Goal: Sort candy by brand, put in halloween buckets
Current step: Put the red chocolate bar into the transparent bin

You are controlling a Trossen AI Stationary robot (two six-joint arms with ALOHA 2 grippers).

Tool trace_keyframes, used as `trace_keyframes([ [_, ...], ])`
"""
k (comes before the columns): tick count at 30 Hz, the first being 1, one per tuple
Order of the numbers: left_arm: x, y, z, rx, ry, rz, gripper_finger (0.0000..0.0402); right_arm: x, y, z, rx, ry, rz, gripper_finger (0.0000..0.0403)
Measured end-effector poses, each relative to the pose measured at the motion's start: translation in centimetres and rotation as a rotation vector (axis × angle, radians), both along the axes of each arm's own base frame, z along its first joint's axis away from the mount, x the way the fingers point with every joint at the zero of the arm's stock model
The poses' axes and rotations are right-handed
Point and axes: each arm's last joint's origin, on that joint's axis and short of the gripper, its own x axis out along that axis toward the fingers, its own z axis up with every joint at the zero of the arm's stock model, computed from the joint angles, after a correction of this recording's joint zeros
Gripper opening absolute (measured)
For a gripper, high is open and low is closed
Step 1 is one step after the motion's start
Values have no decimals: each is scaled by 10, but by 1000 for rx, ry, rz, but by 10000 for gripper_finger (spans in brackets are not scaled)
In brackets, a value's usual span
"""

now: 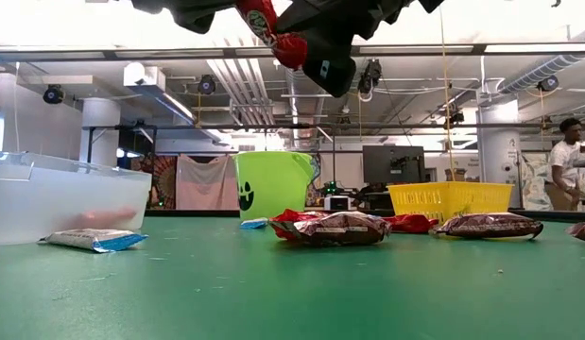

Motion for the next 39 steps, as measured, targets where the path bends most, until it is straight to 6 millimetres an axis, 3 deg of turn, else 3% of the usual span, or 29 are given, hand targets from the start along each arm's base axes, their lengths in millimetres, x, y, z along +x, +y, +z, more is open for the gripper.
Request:
trace_keyframes([
  [6,-5,-1,18,15,150,15,0,0,-1,4,-5,-17,0,163],
  [11,-19,0,34,42,364,48,0,3,-5,10,-4,-29,-10,192],
  [20,-73,15,59,-72,828,404,0,4,-13,11,-29,-36,-14,200],
  [23,-83,20,50,-85,907,525,0,4,-14,9,-34,-30,-12,200],
  [31,-89,23,7,-80,921,642,18,4,-16,6,-57,-29,-31,200],
  [39,-91,18,1,-133,896,666,87,5,-19,5,-57,-22,-40,201],
])
